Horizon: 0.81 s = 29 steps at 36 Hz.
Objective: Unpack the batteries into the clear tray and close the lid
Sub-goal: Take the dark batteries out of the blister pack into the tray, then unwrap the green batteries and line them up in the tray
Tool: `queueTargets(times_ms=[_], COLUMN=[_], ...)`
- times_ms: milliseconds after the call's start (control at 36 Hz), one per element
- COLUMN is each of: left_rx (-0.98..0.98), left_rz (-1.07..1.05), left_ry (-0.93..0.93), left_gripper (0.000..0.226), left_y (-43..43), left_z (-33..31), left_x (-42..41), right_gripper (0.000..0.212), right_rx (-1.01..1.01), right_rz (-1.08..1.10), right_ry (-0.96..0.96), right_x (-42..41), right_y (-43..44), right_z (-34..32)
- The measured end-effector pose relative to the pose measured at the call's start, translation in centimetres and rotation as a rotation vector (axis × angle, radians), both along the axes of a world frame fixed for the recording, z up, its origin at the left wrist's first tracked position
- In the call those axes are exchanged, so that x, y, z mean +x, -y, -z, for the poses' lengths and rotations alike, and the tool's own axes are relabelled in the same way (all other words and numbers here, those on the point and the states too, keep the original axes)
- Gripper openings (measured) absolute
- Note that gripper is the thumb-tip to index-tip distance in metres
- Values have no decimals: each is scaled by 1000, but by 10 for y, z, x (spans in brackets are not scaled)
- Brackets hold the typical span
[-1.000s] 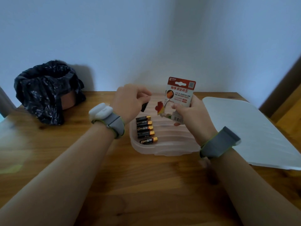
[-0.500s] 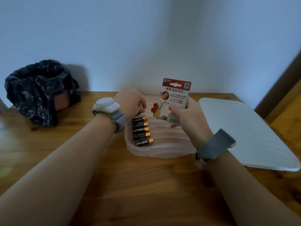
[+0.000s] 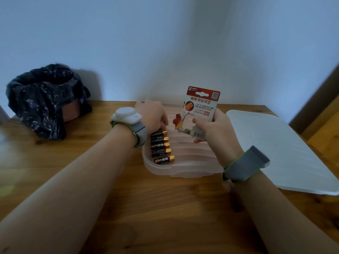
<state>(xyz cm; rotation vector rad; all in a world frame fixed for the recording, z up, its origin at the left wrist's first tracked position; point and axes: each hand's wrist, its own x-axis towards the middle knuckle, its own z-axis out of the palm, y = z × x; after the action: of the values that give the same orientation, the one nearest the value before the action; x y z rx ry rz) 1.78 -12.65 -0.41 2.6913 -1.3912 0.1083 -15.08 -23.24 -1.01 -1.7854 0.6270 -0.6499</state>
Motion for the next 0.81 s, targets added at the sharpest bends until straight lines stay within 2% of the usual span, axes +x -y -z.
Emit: queueTargets(times_ms=[83,194,278,361,417,528,611,694,806], left_rx=[-67,-323,-521,-614,-547,-182,12,98,182], left_rz=[3,-28,-124,-234,-311,-457,-554,-618,-613], left_ry=[-74,-186,-190,-172,-174,-133,-124,-192,-140], left_gripper=[19,17,19,29,33,25,53,75,94], left_y=[-4,-15,-29,-46,-57,-64,-63,-63,-66], left_z=[0,-2,-6,-9,-12,-9,-4,3,10], left_x=[2,8,13,17,20,21,13,7,4], right_gripper=[23,26,24,22,24,19,16,17,21], right_rx=[-11,-28,-29,-45,-49,-30,-14,14,10], right_rz=[-10,-20,-33,-34,-32,-44,-59,-93,-134], right_ry=[7,21,32,41,39,51,37,29,-7], right_x=[-1,-2,-3,-3,-2,0,3,6,11], right_y=[-1,-3,-5,-7,-9,-13,-17,-24,-38], right_z=[0,0,0,1,1,1,0,-2,-12])
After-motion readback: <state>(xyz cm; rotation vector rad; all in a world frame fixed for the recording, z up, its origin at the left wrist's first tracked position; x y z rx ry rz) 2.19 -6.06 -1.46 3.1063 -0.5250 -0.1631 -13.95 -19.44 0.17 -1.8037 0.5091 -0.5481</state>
